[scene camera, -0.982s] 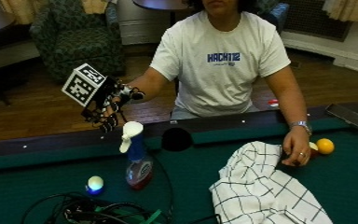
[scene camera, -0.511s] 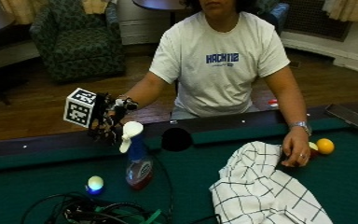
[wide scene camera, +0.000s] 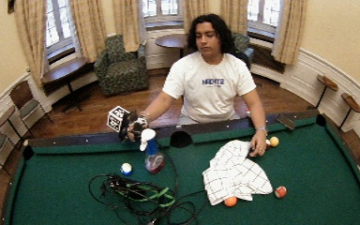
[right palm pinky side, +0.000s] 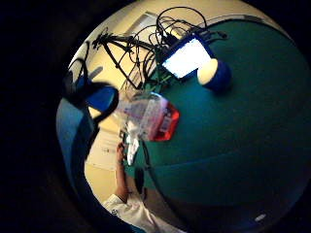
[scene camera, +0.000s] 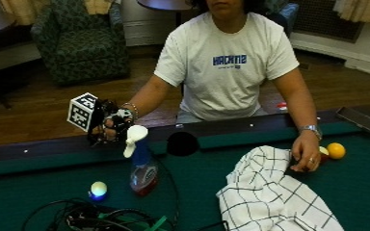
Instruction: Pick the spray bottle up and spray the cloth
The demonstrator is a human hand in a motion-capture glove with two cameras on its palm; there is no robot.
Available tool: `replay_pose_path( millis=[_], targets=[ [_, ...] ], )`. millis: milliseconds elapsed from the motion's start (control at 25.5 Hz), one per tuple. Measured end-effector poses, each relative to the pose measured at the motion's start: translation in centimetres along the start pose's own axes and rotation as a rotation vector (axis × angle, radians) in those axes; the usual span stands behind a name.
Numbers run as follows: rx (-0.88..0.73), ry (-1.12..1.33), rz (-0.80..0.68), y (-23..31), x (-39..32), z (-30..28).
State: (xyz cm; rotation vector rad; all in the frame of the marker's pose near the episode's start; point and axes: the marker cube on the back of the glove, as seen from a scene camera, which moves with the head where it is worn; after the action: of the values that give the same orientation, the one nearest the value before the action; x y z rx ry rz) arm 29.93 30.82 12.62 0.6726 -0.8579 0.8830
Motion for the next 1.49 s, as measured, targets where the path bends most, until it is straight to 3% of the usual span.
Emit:
replay_pose_path(
  millis=[707,1493],
  targets=[
    [0.105,-0.149,-0.033,-1.4,-0.4,1.6],
    [-0.003,-0.092,0.010,-2.1,0.4,5.2]
  ],
)
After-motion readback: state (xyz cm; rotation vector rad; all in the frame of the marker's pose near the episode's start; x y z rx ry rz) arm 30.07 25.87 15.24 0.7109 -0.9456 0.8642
